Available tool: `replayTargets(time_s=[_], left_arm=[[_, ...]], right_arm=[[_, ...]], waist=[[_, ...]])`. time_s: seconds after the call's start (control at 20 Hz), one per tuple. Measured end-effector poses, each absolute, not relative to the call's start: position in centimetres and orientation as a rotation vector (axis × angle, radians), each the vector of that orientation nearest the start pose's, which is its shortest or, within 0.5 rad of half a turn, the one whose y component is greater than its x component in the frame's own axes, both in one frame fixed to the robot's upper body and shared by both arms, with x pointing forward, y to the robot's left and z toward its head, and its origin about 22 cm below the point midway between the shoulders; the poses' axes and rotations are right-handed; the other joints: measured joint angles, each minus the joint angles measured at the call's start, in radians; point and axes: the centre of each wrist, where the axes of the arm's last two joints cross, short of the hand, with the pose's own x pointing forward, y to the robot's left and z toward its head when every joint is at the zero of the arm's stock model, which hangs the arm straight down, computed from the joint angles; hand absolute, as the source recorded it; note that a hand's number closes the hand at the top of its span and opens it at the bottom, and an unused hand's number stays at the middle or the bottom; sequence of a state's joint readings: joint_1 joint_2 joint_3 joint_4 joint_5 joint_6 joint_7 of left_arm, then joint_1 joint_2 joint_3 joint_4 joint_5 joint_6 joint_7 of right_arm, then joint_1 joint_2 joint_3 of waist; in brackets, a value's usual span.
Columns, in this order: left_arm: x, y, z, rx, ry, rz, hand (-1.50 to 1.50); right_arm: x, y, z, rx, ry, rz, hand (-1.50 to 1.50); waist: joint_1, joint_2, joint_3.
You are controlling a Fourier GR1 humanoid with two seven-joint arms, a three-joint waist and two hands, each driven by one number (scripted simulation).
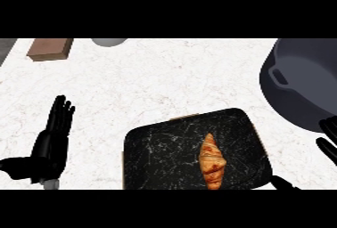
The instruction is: Pick the croissant from the tray and place it in the pot
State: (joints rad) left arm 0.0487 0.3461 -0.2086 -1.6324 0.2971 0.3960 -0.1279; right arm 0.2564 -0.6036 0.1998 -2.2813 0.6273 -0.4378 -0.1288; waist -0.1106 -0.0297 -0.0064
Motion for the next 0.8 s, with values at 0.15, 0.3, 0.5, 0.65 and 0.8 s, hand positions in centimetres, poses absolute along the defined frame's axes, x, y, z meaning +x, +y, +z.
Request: replayTargets(time_s=[0.15, 0.3, 0.5, 0.65, 0.8], left_arm=[[22.4, 25.7, 1.3, 0.203, -1.657, 0.110, 0.00], [22.3, 25.4, 1.3, 0.196, -1.667, 0.103, 0.00], [22.5, 25.0, 1.5, 0.185, -1.683, 0.092, 0.00], [22.4, 24.3, 1.1, 0.165, -1.688, 0.074, 0.00], [22.9, 24.1, 1.0, 0.154, -1.695, 0.065, 0.00]], right_arm=[[13.4, -25.8, 12.3, -0.999, -2.063, 0.864, -1.50], [11.9, -25.9, 11.0, -1.036, -1.853, 0.972, -1.50], [10.1, -25.3, 9.9, -1.111, -1.599, 1.064, -1.50], [8.8, -23.6, 9.6, -1.160, -1.466, 1.086, -1.50], [8.2, -21.1, 9.3, -1.198, -1.367, 1.081, -1.50]], waist=[[0.003, 0.006, -0.002], [0.010, 0.012, -0.004], [0.029, 0.018, -0.005], [0.052, 0.022, -0.004], [0.074, 0.026, -0.002]])
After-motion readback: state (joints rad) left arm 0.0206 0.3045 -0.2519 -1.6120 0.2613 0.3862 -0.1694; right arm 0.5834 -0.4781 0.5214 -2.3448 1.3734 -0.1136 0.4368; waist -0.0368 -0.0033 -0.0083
